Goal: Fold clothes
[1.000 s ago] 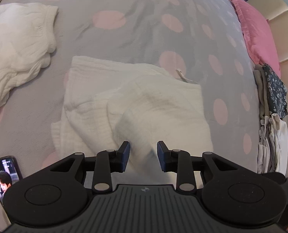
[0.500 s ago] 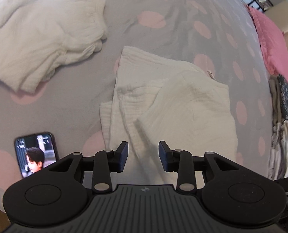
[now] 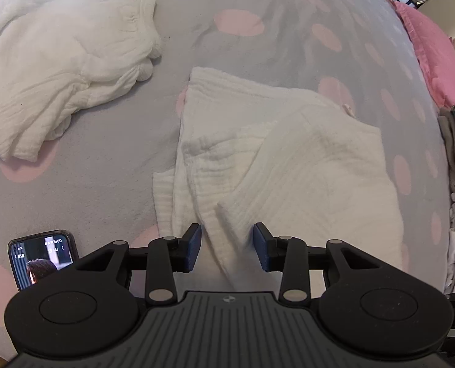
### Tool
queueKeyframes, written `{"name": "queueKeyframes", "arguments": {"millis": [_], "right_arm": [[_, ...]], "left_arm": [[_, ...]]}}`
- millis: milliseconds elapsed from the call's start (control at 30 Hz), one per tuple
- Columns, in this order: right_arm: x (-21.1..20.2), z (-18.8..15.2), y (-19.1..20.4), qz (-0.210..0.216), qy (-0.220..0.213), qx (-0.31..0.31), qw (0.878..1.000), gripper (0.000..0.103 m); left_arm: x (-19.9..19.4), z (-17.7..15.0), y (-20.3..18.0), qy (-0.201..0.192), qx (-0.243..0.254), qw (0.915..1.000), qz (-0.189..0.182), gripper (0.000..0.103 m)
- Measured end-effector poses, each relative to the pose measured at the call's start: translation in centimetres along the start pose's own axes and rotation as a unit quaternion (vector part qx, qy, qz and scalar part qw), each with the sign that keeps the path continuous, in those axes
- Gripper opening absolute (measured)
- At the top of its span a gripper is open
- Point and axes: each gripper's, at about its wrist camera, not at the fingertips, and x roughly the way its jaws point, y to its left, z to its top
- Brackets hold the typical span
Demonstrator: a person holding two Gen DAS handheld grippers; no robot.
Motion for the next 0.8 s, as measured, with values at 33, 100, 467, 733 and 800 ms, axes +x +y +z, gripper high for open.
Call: {"name": "queueKeyframes", "arguments": {"millis": [33, 100, 467, 733, 800], "right_arm": [[0.0, 0.0, 0.0, -0.001, 0.0, -0.001, 1.0, 0.033], [0.0, -0.1, 0.0, -0.004, -0.002, -0.002, 1.0, 0.033], [0.5, -1.5, -1.9, -0.047, 0.011, 0.015, 0.999, 0.033], [1.5, -1.4, -1.9, -0.034, 0.02, 0.017, 0.999, 0.033], [1.9, -1.1, -1.5, -0.032, 0.02, 0.012, 0.999, 0.033]], "left_arm": [[0.0, 0.0, -0.1, -0.007, 0.003, 1.0, 0.001, 0.035], [-0.3, 0.0, -0.5, -0.028, 0.016, 0.9995, 0.0, 0.025], [-4.2, 1.0, -4.8, -0.118, 0.096, 0.9884, -0.007, 0.003], [-7.9, 4.2, -6.0, -0.137, 0.113, 0.9839, 0.022, 0.003], [-6.8, 4.9, -5.9, -0.127, 0.114, 0.9842, 0.046, 0.003]]}}
